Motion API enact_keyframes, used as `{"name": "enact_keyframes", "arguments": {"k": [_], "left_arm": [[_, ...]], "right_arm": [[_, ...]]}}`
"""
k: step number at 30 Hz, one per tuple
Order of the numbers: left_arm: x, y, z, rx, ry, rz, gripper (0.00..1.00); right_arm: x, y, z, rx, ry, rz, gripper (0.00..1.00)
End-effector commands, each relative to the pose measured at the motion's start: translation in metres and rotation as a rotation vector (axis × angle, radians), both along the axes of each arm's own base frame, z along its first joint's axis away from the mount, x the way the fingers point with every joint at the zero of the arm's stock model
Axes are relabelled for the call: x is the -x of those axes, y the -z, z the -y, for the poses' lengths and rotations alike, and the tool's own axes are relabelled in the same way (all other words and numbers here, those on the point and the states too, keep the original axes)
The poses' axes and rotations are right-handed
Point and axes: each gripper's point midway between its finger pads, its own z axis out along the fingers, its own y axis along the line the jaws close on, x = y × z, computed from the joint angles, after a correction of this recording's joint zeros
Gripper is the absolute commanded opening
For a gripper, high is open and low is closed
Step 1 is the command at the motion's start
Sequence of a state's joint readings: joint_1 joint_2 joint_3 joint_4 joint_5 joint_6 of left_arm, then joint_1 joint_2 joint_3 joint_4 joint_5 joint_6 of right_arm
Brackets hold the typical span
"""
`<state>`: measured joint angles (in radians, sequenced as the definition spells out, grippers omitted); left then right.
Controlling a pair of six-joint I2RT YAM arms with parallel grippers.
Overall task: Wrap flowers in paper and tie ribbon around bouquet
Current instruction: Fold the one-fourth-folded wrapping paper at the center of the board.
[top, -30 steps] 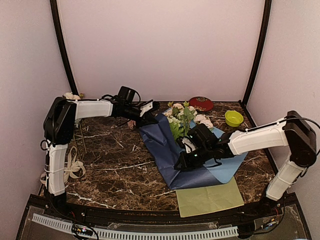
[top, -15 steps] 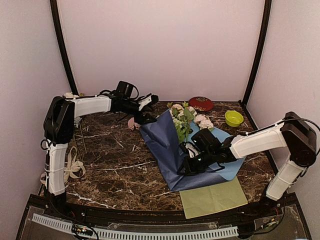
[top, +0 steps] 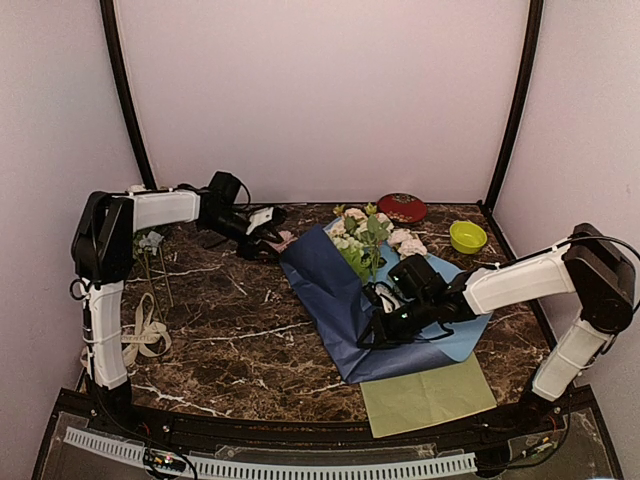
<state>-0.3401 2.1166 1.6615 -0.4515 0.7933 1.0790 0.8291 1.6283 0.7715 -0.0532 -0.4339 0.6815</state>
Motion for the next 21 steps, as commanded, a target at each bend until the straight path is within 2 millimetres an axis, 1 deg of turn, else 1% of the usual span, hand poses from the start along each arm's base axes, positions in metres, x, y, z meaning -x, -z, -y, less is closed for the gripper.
{"name": "enact_keyframes", "arguments": {"k": [1,5,9,12,13,14,16,17,19,21], "left_arm": [[0.019,-0.001,0.005,0.013,0.067,0.028,0.52],[0.007,0.006,0.013,0.023,0.036,0.051,0.54],[0.006,0.013,0.025,0.023,0.042,0.054,0.49],[0.0,0.021,0.027,0.0,0.019,0.061,0.46],[-0.002,0.021,0.028,0.004,0.008,0.062,0.46],[-0.009,0.024,0.025,-0.014,-0.022,0.073,0.45],[-0.012,0.023,0.026,-0.015,-0.032,0.075,0.42],[-0.009,0.023,0.026,-0.013,-0.021,0.065,0.39],[-0.002,0.019,0.03,0.009,0.019,0.039,0.29],[0.002,0.014,0.032,0.027,0.037,0.02,0.1]], "right_arm": [[0.003,-0.004,0.001,-0.021,-0.017,-0.001,0.0],[0.004,-0.003,0.002,-0.021,-0.019,-0.006,0.0],[0.004,-0.002,0.002,-0.019,-0.018,-0.009,0.0],[0.005,-0.003,0.002,-0.019,-0.018,-0.009,0.0],[0.005,-0.003,0.003,-0.021,-0.019,-0.01,0.0],[0.005,-0.004,0.003,-0.021,-0.02,-0.01,0.0],[0.007,-0.004,0.004,-0.021,-0.022,-0.014,0.0],[0.008,-0.003,0.004,-0.02,-0.023,-0.016,0.0],[0.009,-0.002,0.005,-0.018,-0.023,-0.021,0.0],[0.01,-0.001,0.006,-0.013,-0.026,-0.026,0.0]]}}
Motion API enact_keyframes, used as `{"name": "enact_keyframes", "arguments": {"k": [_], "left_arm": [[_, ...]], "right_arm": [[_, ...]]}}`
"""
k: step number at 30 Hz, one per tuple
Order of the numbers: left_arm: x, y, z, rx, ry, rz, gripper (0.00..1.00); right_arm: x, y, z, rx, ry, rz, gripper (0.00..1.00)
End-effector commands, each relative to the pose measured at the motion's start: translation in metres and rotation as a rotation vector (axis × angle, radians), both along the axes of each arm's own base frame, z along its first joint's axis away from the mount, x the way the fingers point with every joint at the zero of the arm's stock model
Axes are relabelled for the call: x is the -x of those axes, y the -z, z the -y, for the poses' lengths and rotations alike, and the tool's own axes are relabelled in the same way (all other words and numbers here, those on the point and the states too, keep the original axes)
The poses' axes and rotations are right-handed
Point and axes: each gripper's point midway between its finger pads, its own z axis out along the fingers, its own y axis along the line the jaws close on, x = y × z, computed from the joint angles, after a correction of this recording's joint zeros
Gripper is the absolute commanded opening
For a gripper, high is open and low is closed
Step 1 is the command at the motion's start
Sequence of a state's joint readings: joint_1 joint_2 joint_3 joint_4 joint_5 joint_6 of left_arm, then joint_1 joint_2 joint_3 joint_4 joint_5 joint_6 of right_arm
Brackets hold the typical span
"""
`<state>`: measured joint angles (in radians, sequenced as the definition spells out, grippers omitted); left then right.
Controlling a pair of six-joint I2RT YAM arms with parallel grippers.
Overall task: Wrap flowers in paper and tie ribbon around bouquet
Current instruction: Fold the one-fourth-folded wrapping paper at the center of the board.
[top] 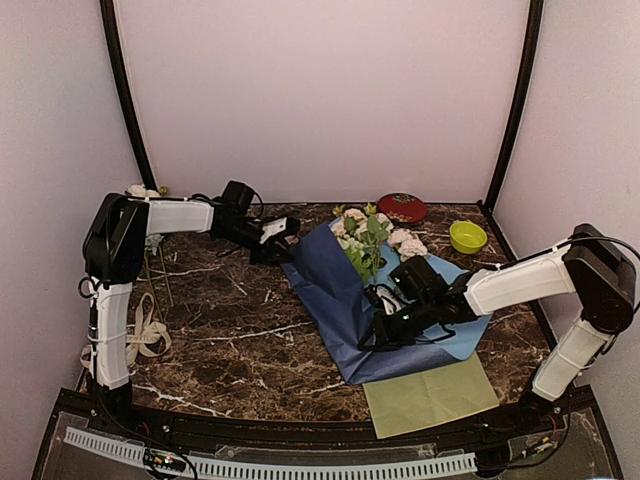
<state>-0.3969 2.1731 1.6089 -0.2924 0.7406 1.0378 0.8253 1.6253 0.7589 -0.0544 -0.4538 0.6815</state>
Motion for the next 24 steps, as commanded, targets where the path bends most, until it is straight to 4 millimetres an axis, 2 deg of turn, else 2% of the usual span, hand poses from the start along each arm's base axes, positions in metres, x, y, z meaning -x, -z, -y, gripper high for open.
{"name": "enact_keyframes", "arguments": {"k": [1,2,4,8,11,17,20,24], "left_arm": [[0.003,-0.022,0.008,0.048,0.037,-0.014,0.01],[0.003,-0.023,0.008,0.048,0.035,-0.017,0.0],[-0.002,-0.023,0.007,0.04,0.016,-0.013,0.0],[-0.025,-0.017,0.001,-0.01,-0.096,0.009,0.0],[-0.036,-0.009,-0.002,-0.04,-0.162,-0.011,0.0],[-0.047,0.015,-0.006,-0.098,-0.271,0.004,0.0],[-0.058,0.028,-0.01,-0.153,-0.342,0.045,0.0],[-0.072,0.033,-0.016,-0.187,-0.435,0.081,0.0]], "right_arm": [[0.007,-0.002,0.004,-0.008,-0.019,-0.01,0.0],[0.007,-0.002,0.004,-0.007,-0.02,-0.014,0.0],[0.008,-0.013,0.004,-0.033,-0.023,0.001,0.0],[0.016,-0.014,0.007,-0.042,-0.022,-0.019,0.0],[0.02,-0.009,0.011,-0.037,-0.013,-0.035,0.0],[0.016,0.003,0.012,-0.01,0.018,-0.05,0.0],[0.016,0.012,0.017,0.023,0.036,-0.061,0.0],[0.018,0.031,0.025,0.075,0.055,-0.093,0.0]]}}
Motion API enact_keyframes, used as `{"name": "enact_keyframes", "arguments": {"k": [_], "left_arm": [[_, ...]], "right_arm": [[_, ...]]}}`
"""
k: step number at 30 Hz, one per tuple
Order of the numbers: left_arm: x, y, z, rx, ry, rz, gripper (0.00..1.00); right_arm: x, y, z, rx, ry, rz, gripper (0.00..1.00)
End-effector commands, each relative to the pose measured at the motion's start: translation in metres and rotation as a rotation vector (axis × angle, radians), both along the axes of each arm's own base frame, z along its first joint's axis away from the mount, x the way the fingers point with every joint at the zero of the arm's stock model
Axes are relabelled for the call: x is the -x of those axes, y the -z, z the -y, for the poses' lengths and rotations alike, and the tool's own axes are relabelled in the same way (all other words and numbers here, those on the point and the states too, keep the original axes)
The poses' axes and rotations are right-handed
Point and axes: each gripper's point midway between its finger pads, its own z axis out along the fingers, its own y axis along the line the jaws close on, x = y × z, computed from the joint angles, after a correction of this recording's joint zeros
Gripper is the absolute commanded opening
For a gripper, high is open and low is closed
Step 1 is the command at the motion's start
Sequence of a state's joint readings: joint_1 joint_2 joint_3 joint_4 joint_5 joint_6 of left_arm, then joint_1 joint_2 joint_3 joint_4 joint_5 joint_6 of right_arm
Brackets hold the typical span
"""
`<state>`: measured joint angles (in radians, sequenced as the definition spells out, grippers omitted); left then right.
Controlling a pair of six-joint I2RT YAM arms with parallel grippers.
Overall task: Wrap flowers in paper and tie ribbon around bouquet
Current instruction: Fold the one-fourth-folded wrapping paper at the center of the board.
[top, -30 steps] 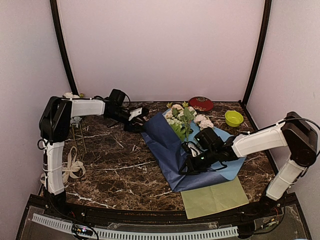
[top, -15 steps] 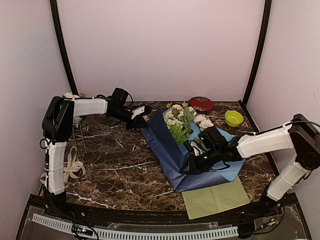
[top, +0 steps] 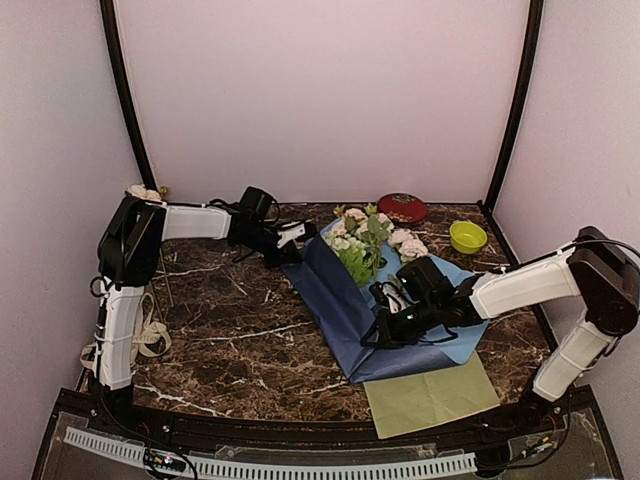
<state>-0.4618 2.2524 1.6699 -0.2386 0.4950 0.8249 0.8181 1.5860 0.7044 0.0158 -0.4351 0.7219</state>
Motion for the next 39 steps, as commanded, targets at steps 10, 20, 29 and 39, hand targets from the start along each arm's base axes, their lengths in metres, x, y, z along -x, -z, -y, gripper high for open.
{"name": "enact_keyframes", "arguments": {"k": [10,20,29,39], "left_arm": [[-0.081,-0.036,-0.043,-0.071,-0.414,0.218,0.26],[-0.083,-0.147,-0.074,0.097,-0.688,0.446,0.6],[0.045,-0.145,-0.02,0.179,-0.411,0.426,0.59],[0.186,-0.081,0.039,0.285,0.094,0.068,0.31]], "right_arm": [[0.021,0.044,0.023,0.116,0.02,-0.129,0.0],[0.017,0.037,0.018,0.098,0.013,-0.111,0.0],[0.015,0.03,0.012,0.072,-0.002,-0.098,0.0],[0.012,0.025,0.007,0.049,-0.003,-0.086,0.0]]}}
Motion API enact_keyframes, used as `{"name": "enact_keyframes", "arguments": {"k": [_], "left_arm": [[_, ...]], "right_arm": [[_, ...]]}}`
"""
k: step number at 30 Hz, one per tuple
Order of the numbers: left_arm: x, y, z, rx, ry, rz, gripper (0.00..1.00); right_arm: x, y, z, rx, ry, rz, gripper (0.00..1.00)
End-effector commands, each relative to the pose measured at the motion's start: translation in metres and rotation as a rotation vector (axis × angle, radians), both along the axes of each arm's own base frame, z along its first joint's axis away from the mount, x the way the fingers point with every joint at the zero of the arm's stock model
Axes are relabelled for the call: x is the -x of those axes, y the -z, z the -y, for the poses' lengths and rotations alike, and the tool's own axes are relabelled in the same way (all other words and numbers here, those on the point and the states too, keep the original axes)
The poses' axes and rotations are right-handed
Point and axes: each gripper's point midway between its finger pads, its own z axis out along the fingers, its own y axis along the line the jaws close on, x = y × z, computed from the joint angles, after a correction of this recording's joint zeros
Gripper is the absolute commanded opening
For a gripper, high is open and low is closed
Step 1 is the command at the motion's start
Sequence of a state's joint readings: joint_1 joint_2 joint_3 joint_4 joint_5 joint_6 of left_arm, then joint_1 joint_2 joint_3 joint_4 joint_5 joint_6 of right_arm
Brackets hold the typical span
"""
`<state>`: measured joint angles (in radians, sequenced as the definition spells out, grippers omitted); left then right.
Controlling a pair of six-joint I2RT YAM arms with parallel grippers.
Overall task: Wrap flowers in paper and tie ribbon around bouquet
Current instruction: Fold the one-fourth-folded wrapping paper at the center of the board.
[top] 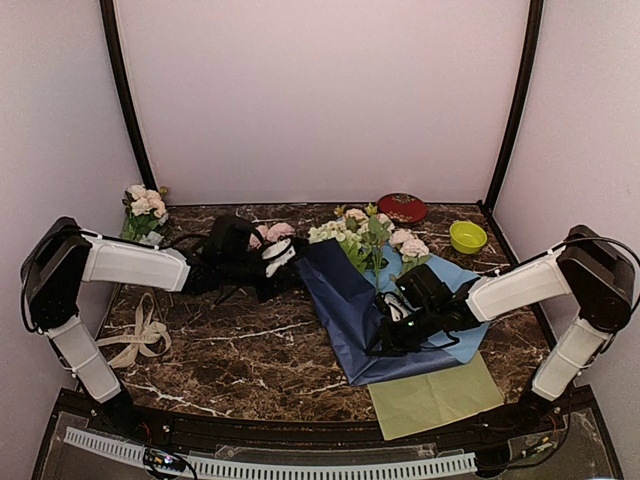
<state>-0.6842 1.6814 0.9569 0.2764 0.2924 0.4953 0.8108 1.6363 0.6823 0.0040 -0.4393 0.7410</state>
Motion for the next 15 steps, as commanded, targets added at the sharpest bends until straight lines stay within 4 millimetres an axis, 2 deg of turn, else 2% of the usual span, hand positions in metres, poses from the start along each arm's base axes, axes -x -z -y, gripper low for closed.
{"name": "enact_keyframes", "arguments": {"k": [1,5,9,11,15], "left_arm": [[0.059,0.001,0.028,0.067,0.243,-0.043,0.31],[0.053,0.018,0.056,0.008,0.208,-0.028,0.31],[0.049,0.032,0.071,0.015,0.198,-0.049,0.31],[0.044,0.048,0.069,-0.037,0.171,-0.072,0.31],[0.032,0.087,0.051,-0.176,0.09,-0.061,0.29]], "right_arm": [[0.004,-0.001,-0.005,-0.01,-0.02,-0.012,0.0],[0.004,0.001,-0.006,-0.011,-0.024,-0.018,0.0],[0.004,0.001,-0.005,-0.01,-0.021,-0.018,0.0],[0.004,0.0,-0.004,-0.009,-0.019,-0.016,0.0],[0.005,0.001,-0.004,-0.009,-0.019,-0.017,0.0]]}}
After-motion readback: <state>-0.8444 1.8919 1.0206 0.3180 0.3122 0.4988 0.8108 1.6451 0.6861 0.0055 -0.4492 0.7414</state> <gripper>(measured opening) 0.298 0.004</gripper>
